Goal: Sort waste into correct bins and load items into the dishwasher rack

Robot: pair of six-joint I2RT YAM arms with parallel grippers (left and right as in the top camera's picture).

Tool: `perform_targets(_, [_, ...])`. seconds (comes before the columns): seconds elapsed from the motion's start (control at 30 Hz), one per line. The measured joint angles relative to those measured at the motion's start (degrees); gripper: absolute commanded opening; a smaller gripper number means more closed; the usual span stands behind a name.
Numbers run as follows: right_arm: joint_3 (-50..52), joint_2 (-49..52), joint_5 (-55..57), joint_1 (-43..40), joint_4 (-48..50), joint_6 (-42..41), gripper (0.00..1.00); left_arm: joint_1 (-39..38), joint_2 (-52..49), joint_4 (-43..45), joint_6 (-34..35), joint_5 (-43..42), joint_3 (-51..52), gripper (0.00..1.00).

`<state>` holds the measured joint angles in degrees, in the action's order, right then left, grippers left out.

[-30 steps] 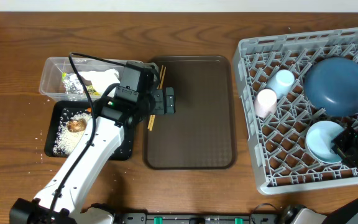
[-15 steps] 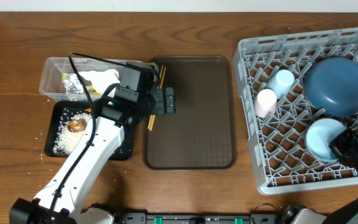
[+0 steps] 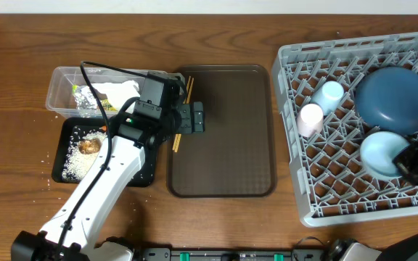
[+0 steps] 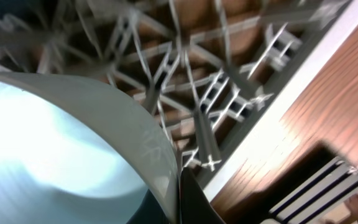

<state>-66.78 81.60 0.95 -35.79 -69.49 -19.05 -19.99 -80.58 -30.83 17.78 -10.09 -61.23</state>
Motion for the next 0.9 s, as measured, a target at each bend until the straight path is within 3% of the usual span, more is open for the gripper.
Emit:
perform_targets(0.17, [-6.4, 0.0, 6.8, 0.0, -2.8, -0.3, 0.01, 0.0, 0.0, 0.0, 0.0, 0.0, 0.0, 0.98])
perform_targets(0.5, [-7.7, 0.0, 17.7, 0.0, -2.7, 0.3, 0.01, 0.0, 0.0, 0.0, 0.0, 0.0, 0.0, 0.98])
perform_targets(0.9, [-8.2, 0.0, 41.7, 13.6, 6.2, 17.7, 0.01, 0.0, 0.0, 0.0, 0.0, 0.0, 0.0, 0.98])
